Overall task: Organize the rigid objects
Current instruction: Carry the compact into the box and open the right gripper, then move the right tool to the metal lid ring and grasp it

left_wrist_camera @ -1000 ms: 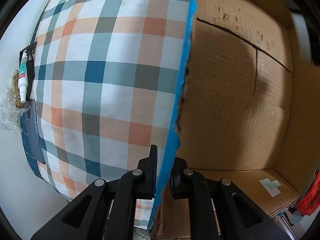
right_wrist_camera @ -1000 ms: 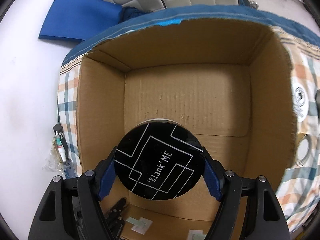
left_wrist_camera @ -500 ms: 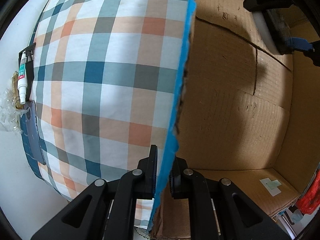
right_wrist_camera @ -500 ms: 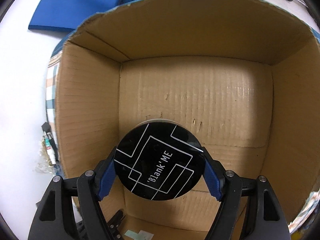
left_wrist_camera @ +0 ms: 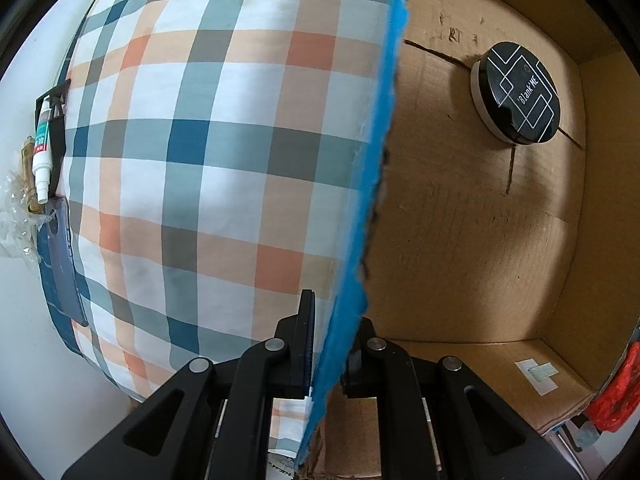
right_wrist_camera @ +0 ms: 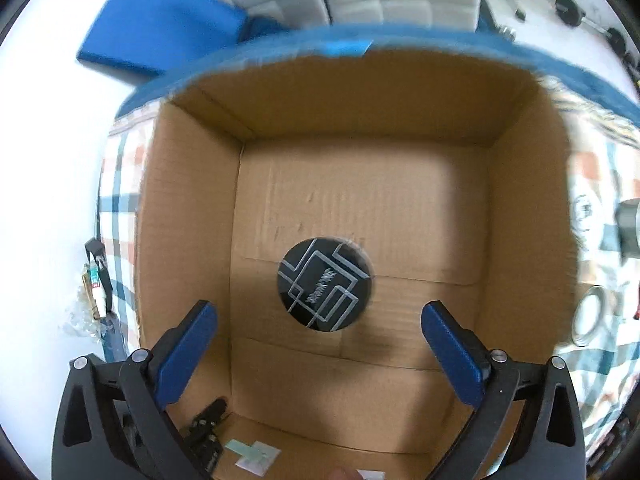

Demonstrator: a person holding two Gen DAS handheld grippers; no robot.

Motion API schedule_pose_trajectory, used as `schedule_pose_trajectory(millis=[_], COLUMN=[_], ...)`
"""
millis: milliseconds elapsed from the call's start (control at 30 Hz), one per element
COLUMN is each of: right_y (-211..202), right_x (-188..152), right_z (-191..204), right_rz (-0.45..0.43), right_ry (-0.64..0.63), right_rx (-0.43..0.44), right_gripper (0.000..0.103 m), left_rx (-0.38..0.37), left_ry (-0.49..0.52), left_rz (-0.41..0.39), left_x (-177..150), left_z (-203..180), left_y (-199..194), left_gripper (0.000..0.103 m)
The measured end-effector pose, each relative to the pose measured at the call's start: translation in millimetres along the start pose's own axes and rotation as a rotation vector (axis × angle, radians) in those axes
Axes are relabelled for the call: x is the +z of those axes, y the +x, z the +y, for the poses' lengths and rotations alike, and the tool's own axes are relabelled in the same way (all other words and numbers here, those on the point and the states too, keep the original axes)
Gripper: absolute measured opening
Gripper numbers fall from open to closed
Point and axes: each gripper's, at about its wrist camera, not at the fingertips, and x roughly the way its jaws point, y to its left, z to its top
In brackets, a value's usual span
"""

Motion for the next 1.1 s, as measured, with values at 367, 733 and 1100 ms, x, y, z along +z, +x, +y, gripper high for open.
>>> schedule_pose_trajectory(millis=[367, 733, 1100], right_y=[-113.4, -103.1, -14.9], right_x=[-35.0, -46.1, -49.7], right_z=[-97.7, -237.0, -290.0], right_rz=[-0.175, -0.176, 0.000], right_ry=[0.171, 0.422, 0.515], right_rx=[-0.096, -0.146, -0.127], right_gripper=[0.103, 0.103, 0.103], left_rx=[0.013, 0.014, 0.018], left_ry=[0.013, -0.002, -0.008], left_rz=[0.008, 0.006, 0.004], left_x=[4.8, 4.5, 1.8], left_z=[-7.5, -5.2, -4.1], left_y=[-1.7, -3.5, -4.1], left_gripper=[0.008, 0.008, 0.008])
